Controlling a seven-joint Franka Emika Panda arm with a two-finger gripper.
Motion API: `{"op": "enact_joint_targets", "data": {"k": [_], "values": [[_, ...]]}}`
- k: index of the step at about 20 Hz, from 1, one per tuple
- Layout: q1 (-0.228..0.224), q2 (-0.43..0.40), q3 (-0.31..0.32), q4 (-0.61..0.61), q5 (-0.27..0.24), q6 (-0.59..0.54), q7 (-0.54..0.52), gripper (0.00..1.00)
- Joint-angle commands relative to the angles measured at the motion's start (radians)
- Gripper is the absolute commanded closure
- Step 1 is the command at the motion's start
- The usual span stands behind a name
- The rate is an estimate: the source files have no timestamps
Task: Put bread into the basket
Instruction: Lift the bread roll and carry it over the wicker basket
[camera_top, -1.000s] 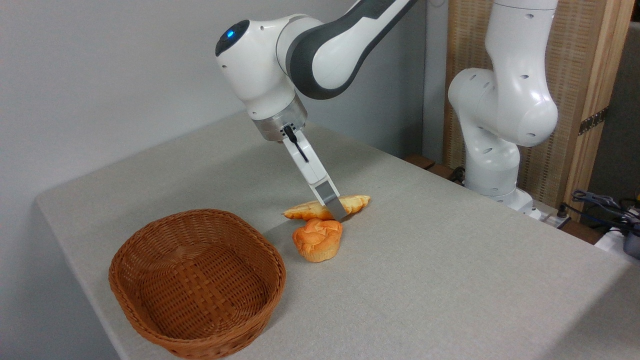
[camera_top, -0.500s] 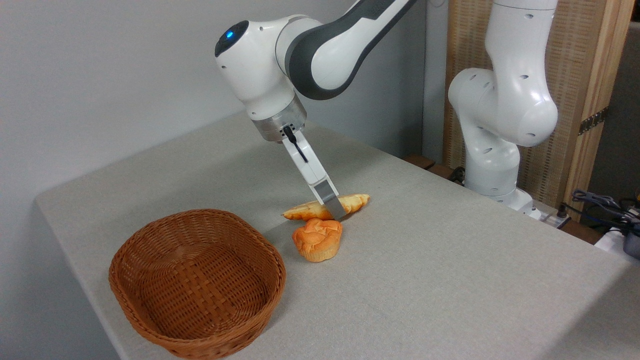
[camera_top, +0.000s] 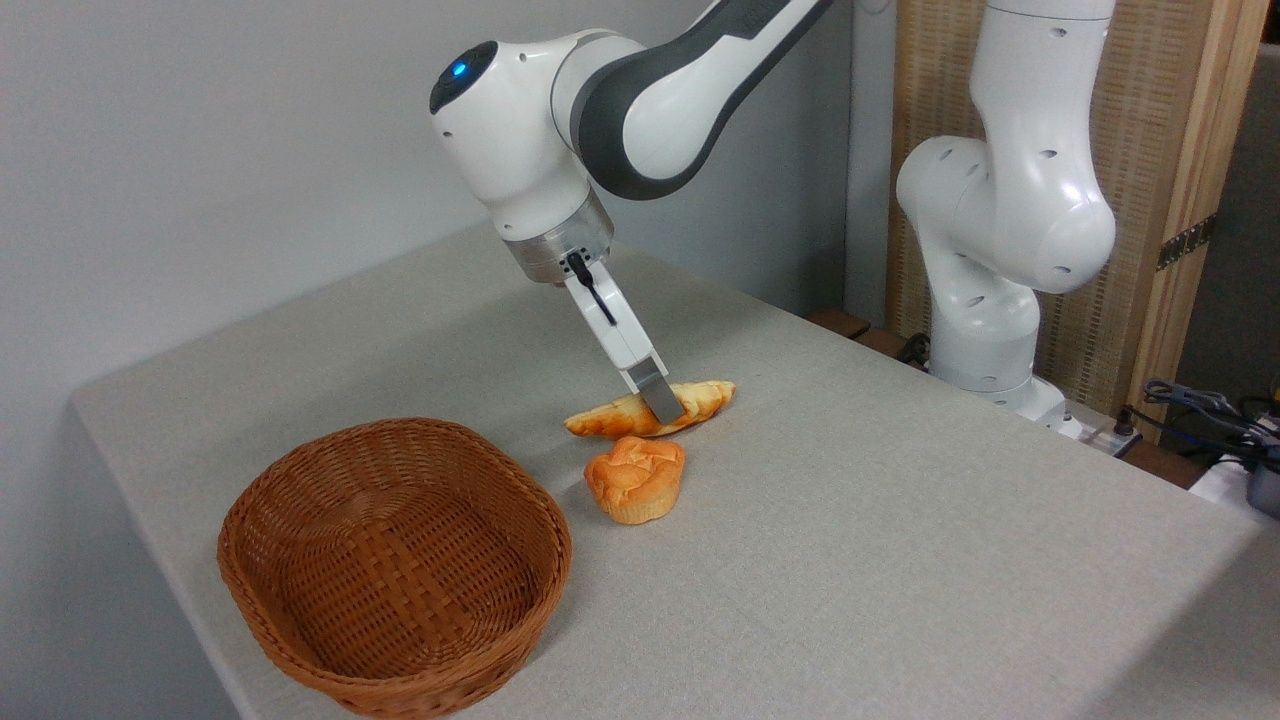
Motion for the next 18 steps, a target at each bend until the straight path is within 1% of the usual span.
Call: {"op": "enact_joint_targets", "data": {"k": [1, 3, 6, 9, 11, 13, 15, 16, 18], "values": [[-0.004, -0.012, 0.008, 0.022, -0.003, -0.019, 0.003, 0.83], [-0.002, -0.014, 0.011, 0.059, -0.003, -0.070, 0.005, 0.85], [-0.002, -0.017, 0.019, 0.135, -0.012, -0.142, 0.005, 0.86], [0.003, -0.015, 0.027, 0.203, -0.014, -0.145, 0.008, 0.86], [0.003, -0.009, 0.056, 0.238, -0.014, -0.118, 0.011, 0.85], [0.003, -0.003, 0.068, 0.260, -0.014, -0.046, 0.009, 0.85], [0.003, 0.009, 0.091, 0.261, -0.014, 0.049, 0.008, 0.83], [0.003, 0.018, 0.093, 0.261, -0.012, 0.095, 0.008, 0.81], [0.003, 0.040, 0.108, 0.261, -0.012, 0.186, 0.006, 0.81]]}}
